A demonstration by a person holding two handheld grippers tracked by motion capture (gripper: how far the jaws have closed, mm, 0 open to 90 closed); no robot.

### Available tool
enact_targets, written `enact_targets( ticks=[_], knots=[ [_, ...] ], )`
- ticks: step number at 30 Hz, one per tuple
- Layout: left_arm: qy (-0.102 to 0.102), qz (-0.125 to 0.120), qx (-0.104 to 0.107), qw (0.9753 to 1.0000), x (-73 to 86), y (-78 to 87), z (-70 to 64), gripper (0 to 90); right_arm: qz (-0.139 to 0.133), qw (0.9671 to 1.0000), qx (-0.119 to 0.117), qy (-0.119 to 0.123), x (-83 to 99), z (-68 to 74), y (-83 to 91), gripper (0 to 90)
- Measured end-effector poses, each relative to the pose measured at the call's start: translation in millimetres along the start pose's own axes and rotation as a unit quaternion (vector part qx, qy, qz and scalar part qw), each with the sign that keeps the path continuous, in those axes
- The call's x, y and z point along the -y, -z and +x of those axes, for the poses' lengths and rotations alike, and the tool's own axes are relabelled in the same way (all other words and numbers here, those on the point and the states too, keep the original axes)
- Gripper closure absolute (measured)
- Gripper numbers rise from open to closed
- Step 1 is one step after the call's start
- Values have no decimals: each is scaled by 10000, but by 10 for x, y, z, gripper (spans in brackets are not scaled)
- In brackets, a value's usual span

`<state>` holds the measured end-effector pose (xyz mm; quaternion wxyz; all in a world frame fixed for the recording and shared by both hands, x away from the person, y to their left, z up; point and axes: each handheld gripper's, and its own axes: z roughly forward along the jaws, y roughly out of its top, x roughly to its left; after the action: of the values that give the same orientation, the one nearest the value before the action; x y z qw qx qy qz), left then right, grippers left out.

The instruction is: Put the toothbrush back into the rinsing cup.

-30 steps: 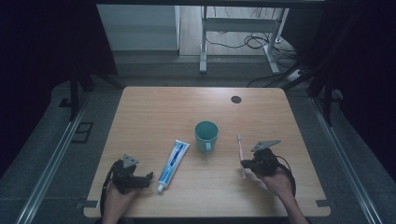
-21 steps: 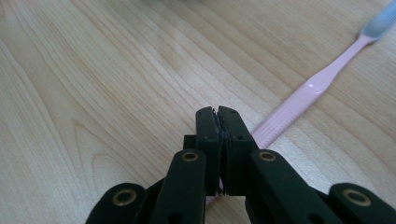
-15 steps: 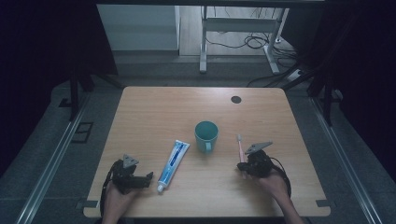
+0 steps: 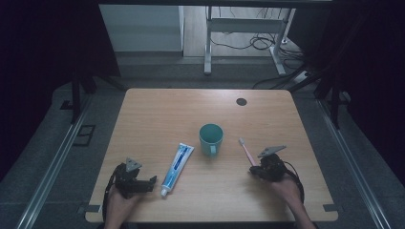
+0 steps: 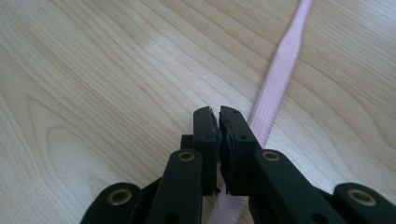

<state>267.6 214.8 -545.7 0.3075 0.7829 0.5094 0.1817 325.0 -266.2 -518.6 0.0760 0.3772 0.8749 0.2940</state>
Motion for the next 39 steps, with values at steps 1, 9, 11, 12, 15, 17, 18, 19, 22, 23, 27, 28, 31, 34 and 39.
enact_targets(
  ticks=[1,9,11,12,15,17,18,19,22,23,27,28,31,34,39],
  knots=[
    [-1,0,1,10000,0,0,0,26,-6,10000,21,-11,12,-18,9,848],
    [2,-1,-2,10000,0,0,-1,26,21,9998,153,-135,76,-134,78,846],
    [8,-2,-3,10000,0,0,-2,26,25,9997,190,-161,86,-161,89,847],
    [7,-2,-4,10000,0,0,-2,26,28,9996,201,-182,90,-173,94,847],
    [4,0,-4,10000,0,0,-2,26,48,9996,217,-197,95,-195,106,846],
    [2,2,-4,10000,0,0,-1,26,25,9997,185,-172,86,-185,117,840],
    [5,3,-5,10000,0,1,-2,26,17,9997,149,-172,79,-174,131,835],
    [2,5,-7,10000,0,1,-2,26,15,9998,156,-153,68,-164,147,827],
    [-1,-3,-17,10000,0,0,-3,26,31,9997,195,-107,30,-156,197,798],
    [-1,-2,-17,10000,0,0,-3,26,51,9997,232,-116,19,-161,213,788],
    [-1,4,-16,10000,0,1,-3,26,166,9992,323,-136,-4,-217,236,733],
    [-5,5,-17,10000,0,1,-3,26,205,9991,329,-151,-9,-228,234,720],
    [-5,5,-16,10000,0,1,-3,27,358,9985,390,-170,-42,-256,222,678],
    [-5,4,-17,10000,0,1,-3,26,540,9973,480,-94,-123,-260,214,651],
    [0,4,-16,10000,0,1,-3,26,923,9936,644,76,-264,-262,170,610]
  ],
)
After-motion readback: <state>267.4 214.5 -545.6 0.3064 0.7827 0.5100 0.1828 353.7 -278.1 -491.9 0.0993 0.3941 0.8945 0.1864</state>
